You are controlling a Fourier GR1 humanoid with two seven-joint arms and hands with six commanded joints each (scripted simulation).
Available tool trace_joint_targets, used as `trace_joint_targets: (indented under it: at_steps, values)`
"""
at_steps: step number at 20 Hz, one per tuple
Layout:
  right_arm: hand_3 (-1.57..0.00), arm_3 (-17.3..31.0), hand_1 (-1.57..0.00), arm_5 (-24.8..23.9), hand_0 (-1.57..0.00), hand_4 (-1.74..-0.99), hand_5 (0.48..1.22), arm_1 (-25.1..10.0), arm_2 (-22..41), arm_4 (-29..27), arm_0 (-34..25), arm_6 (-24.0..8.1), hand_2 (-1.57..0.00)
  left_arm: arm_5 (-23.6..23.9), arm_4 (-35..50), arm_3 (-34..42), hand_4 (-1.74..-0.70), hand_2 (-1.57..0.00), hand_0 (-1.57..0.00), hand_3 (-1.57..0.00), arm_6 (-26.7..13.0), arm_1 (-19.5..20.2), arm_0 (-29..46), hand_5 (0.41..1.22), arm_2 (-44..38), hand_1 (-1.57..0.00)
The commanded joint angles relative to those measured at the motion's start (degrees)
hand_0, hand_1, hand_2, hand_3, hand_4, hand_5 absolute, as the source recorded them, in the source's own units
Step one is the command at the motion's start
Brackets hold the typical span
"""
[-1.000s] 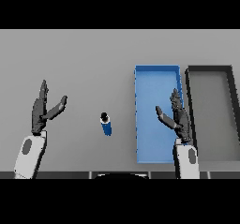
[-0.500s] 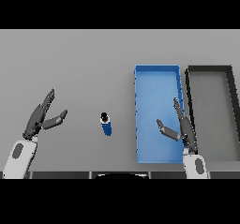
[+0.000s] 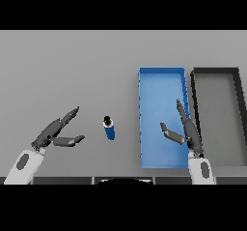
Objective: Pick up the blue pipe and place it into the blue bin.
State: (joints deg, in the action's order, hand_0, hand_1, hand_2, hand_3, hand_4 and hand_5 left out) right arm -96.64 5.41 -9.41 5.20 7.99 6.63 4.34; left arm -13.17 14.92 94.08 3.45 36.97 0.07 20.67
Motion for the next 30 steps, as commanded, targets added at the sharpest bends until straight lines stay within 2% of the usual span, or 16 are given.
trace_joint_targets:
  at_steps: [1, 4, 7, 11, 13, 15, 16, 20, 21, 24, 25, 26, 27, 28, 30]
  values:
    - [0.00, -0.28, 0.00, 0.41, 0.00, -1.266, 0.633, 0.03, -0.05, -0.62, -0.19, 0.01, 0.00, -0.33, -0.60, 0.56, -1.20, 0.00, 0.00, 0.00, -0.42, -0.31, 0.01, 0.523, 1.02, 0.00]
    - [0.00, -0.38, 0.00, 0.34, 0.00, -1.283, 0.642, 0.23, 0.17, -0.38, 0.02, -0.35, 0.00, -1.16, -2.97, 1.04, -1.21, 0.00, 0.00, 0.00, -1.76, -3.01, -1.21, 0.502, 4.84, 0.00]
    - [0.00, 0.41, 0.00, 0.52, 0.00, -1.299, 0.654, -0.11, -0.45, -0.73, -0.02, 0.53, 0.00, 0.26, -5.77, -0.27, -1.20, 0.00, 0.00, 0.00, -3.23, -6.49, -2.50, 0.483, 7.21, 0.00]
    - [0.00, -0.17, 0.00, 0.22, 0.00, -1.305, 0.652, 0.77, 0.21, -0.39, 0.35, -0.75, 0.00, 2.55, -9.57, -3.59, -1.22, 0.00, 0.00, 0.00, -0.94, -11.87, -4.33, 0.495, 9.59, 0.00]
    - [0.00, -0.51, 0.00, 0.22, 0.00, -1.309, 0.651, 0.01, -0.49, -0.65, 0.71, -0.17, 0.00, 4.11, -10.63, -4.44, -1.23, 0.00, 0.00, 0.00, -0.23, -14.52, -4.57, 0.502, 10.38, 0.00]
    - [0.00, -0.02, 0.00, 0.54, 0.00, -1.318, 0.654, 0.01, -0.84, -1.35, -0.01, -1.15, 0.00, 4.63, -11.65, -7.77, -1.22, 0.00, 0.00, 0.00, -0.37, -16.64, -6.37, 0.502, 10.64, 0.00]
    - [0.00, -0.23, 0.00, 0.45, 0.00, -1.320, 0.655, 0.46, -0.09, -0.65, 0.86, -0.45, 0.00, 4.41, -11.33, -8.66, -1.22, 0.00, 0.00, 0.00, 0.28, -17.47, -6.99, 0.502, 10.53, 0.00]
    - [0.00, -1.26, 0.00, 0.62, 0.00, -1.326, 0.665, 0.04, -0.29, -0.92, 1.72, -1.34, 0.00, 6.39, -15.13, -13.54, -1.16, 0.00, 0.00, 0.00, 1.78, -20.56, -9.73, 0.490, 11.75, 0.00]
    - [0.00, -1.91, 0.00, 0.61, 0.00, -1.323, 0.665, -0.07, -0.37, -1.01, 2.40, -0.63, 0.00, 6.21, -14.92, -14.73, -1.16, 0.00, 0.00, 0.00, 2.58, -21.19, -10.00, 0.491, 11.62, 0.00]
    - [0.00, -1.40, 0.00, 0.24, 0.00, -1.321, 0.664, -0.16, -0.78, -0.93, 1.97, -1.46, 0.00, 4.59, -11.94, -15.60, -1.22, -0.02, 0.00, -0.02, 2.51, -23.72, -10.95, 0.536, 11.13, 0.00]
    - [0.00, -1.60, 0.00, 0.46, 0.00, -1.322, 0.664, -0.21, -0.90, -1.40, 1.46, -1.86, 0.00, 4.31, -11.41, -16.47, -1.24, -0.08, 0.00, -0.07, 2.57, -24.35, -11.21, 0.566, 10.95, 0.00]
    - [0.00, -1.63, 0.00, 0.45, 0.00, -1.320, 0.664, 0.19, -0.42, -1.22, 1.11, -1.95, 0.00, 4.03, -11.28, -16.55, -1.28, -0.21, 0.00, -0.20, 3.84, -24.52, -10.33, 0.607, 11.21, -0.09]
    - [0.00, -1.69, 0.00, 0.51, 0.00, -1.319, 0.663, 0.00, -0.50, -1.18, 1.08, -1.80, 0.00, 3.79, -10.55, -17.39, -1.31, -0.39, -0.09, -0.47, 3.26, -25.31, -10.46, 0.730, 10.96, -0.25]
    - [0.00, -1.92, 0.00, 0.81, 0.00, -1.322, 0.666, -0.25, -0.42, -1.16, 1.65, -1.16, 0.00, 4.09, -9.85, -17.78, -1.39, -0.63, -0.34, -0.69, 3.32, -26.82, -10.48, 0.828, 10.83, -0.50]
    - [0.00, -1.96, 0.00, 0.55, 0.00, -1.313, 0.665, -0.01, -0.03, -0.52, 2.26, -0.82, 0.00, 2.95, -9.28, -17.88, -1.51, -0.97, -0.78, -0.98, 4.06, -27.28, -10.59, 0.969, 10.31, -0.89]
